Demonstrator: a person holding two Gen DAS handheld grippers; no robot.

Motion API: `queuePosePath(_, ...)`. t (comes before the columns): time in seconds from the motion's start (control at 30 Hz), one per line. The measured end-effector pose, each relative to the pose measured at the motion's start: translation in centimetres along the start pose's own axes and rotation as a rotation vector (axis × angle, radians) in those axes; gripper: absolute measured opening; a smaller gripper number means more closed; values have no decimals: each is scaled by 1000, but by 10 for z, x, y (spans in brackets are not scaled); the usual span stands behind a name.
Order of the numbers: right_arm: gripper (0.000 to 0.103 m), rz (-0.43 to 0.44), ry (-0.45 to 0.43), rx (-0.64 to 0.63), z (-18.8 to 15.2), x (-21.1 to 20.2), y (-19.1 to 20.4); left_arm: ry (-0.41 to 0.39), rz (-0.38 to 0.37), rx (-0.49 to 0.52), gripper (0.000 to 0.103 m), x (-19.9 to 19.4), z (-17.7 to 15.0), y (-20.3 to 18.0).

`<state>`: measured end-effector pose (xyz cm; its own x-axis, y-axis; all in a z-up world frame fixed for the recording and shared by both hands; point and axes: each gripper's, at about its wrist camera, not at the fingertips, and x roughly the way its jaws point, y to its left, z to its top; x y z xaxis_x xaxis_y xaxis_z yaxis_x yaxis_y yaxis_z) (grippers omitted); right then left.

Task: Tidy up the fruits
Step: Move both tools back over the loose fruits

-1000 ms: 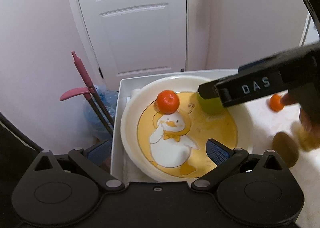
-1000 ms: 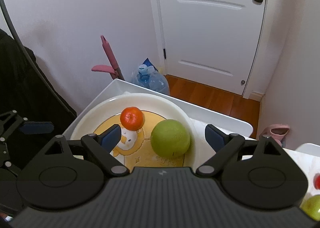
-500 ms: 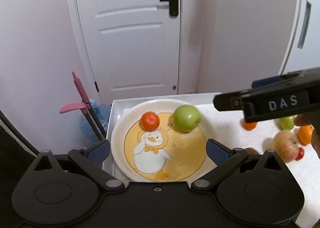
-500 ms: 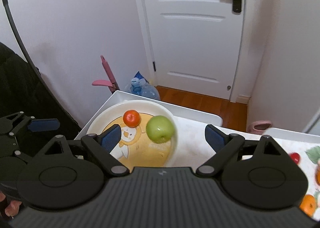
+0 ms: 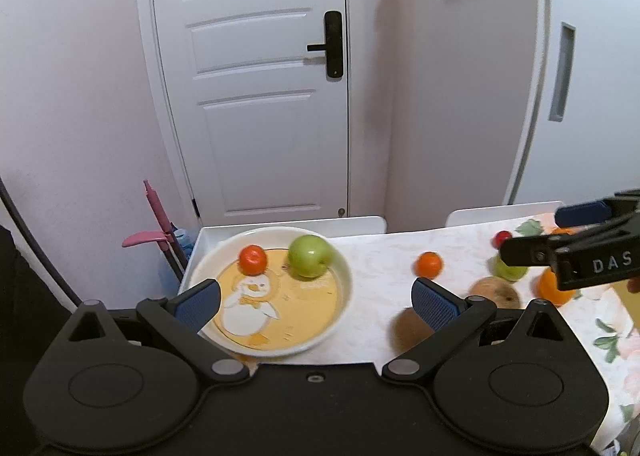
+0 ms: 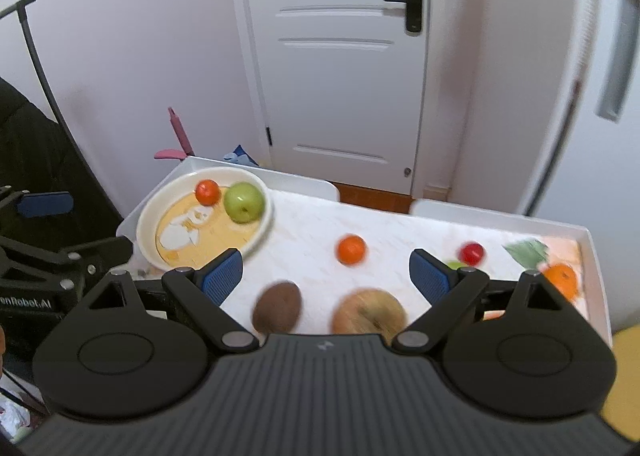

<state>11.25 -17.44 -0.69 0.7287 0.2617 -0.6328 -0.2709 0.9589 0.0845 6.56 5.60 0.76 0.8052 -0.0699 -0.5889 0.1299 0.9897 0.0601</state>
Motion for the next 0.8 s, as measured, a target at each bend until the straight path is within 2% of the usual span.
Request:
queuePosePath(0.13,103,-15,-5,14,-17,-21,-31,-8,6,-2,103,-12,-5,-27)
queuePosePath(0.37,103,-38,3,19,-43,-33,-79,-7,4,3,103,-15,-18,-76)
queuePosePath(0.8,103,-36,14,19,-86,-7,-150,24,-8,42,103,45,-45,-151)
